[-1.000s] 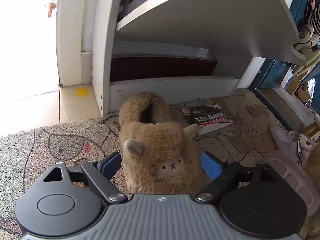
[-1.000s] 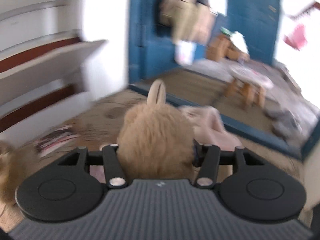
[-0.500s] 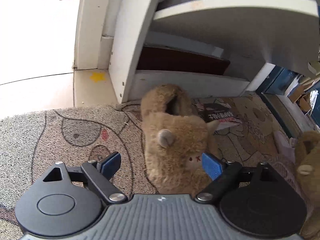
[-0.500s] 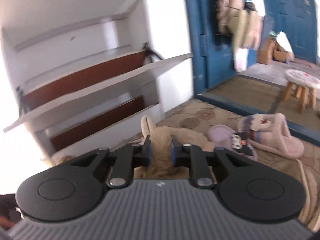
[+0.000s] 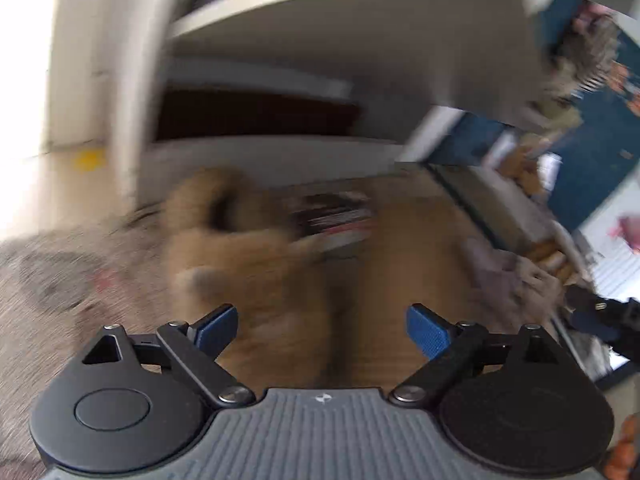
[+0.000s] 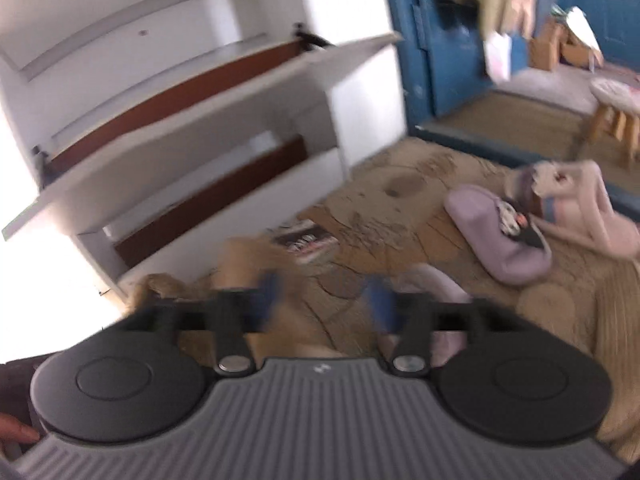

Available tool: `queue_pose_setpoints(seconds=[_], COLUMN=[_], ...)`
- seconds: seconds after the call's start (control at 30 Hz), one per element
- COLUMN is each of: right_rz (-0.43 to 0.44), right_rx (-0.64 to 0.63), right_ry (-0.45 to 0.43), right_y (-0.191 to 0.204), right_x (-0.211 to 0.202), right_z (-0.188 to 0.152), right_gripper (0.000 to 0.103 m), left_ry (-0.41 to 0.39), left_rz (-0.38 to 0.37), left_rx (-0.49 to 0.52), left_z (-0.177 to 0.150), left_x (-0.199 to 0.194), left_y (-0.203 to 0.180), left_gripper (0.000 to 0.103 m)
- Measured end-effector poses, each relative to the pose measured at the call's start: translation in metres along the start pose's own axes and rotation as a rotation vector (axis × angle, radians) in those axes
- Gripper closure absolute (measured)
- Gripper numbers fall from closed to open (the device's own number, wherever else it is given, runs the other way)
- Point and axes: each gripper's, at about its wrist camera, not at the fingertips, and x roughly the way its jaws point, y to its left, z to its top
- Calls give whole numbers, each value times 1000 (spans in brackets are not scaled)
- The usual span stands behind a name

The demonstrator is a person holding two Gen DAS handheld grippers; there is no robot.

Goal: Organize scattered shoes
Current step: 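Grasp the second brown plush slipper by its ear with the left tool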

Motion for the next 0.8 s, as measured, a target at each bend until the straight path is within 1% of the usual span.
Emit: queue_pose_setpoints(seconds=[0.03,0.07,0.2,0.23,0.3,0.33,0.4,0.43,0.5,0.53,0.57,0.6,0.67,0.7,0.73,0.77,0.8], right_rz=[-10,-14,14,19,27,28,24,22,20,18,17,14,8,7,8,9,9], right_rx=[-9,-23,-26,-16,6,14,33,41,54,58,58,58,69,80,91,98,104], right_ry=[-3,3,47,53,58,57,50,48,45,45,46,47,55,59,61,60,59], right_y=[-2,-3,-5,-6,-9,-11,-16,-18,-21,-24,-25,-26,-33,-36,-39,-40,-42], right_x=[0,3,19,21,27,28,26,25,23,21,21,21,20,21,21,22,22], right_z=[-3,-6,-18,-20,-23,-23,-23,-23,-24,-25,-26,-27,-31,-33,-34,-34,-34], right_gripper=[18,17,14,13,11,9,8,8,6,3,1,1,1,1,1,1,1], left_ry=[-12,-14,2,3,-5,2,58,89,132,150,183,205,218,216,202,187,174], left_rz=[-21,-18,14,24,63,89,163,192,206,217,248,277,307,323,340,348,341], left_rx=[42,68,90,113,219,259,288,284,307,332,360,366,375,384,399,420,441], left_z=[1,0,0,1,7,10,16,18,19,19,17,15,10,6,4,0,-3], left_x=[2,4,12,16,29,38,65,78,96,104,117,125,136,141,142,142,142], left_y=[-11,-18,-30,-35,-53,-61,-75,-81,-95,-100,-107,-109,-112,-113,-113,-114,-115], left_gripper=[7,6,6,6,1,1,2,5,5,4,4,5,6,19,36,44,61])
